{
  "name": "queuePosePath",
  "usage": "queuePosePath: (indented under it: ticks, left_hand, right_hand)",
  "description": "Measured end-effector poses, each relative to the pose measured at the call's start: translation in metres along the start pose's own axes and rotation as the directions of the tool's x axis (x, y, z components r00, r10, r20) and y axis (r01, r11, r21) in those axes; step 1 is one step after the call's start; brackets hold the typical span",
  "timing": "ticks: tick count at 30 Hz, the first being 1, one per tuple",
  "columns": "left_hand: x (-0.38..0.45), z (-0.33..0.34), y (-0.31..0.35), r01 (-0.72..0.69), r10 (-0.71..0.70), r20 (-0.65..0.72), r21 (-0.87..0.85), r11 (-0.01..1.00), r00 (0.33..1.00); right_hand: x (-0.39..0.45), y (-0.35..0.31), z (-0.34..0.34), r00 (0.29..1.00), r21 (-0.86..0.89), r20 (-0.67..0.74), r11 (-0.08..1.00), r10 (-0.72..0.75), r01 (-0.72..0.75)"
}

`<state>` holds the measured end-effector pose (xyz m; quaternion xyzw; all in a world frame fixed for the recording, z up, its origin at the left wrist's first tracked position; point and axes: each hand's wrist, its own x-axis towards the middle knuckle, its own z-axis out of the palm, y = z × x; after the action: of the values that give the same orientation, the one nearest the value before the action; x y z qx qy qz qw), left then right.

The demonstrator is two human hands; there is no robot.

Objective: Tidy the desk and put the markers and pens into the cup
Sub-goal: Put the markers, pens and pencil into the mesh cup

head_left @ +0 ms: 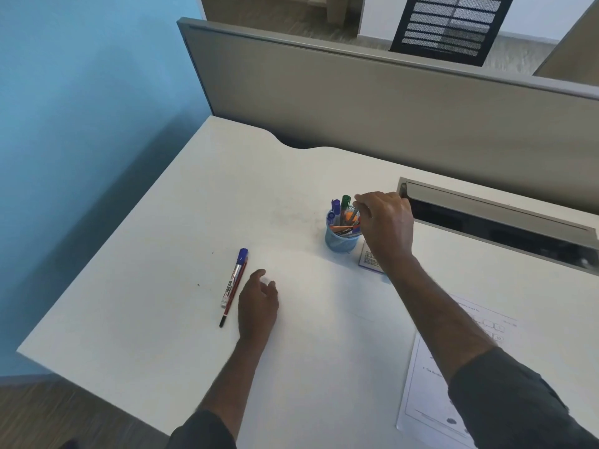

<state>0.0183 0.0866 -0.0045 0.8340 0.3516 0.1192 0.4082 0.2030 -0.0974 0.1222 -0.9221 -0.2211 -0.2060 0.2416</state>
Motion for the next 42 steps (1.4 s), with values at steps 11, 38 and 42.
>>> queuePosePath:
  ticks: [11,38,42]
  left_hand:
    - [-0.002,-0.02,-0.006,0.146,-0.147,-0.011,0.213,0.966,0.989]
    - [-0.012,-0.005,0.047,-0.102,0.101,-0.025,-0.091,0.991,0.995]
    - [-0.016,-0.006,0.061,-0.251,0.247,-0.046,-0.221,0.943,0.968]
  right_hand:
    - [-0.007,0.003,0.002,0.996,-0.03,0.063,0.997,0.068,-0.066]
    - [-0.076,-0.057,0.013,0.981,0.285,0.184,0.953,0.054,-0.105]
    - [-0.077,-0.063,0.012,0.963,0.313,0.228,0.926,0.142,-0.211]
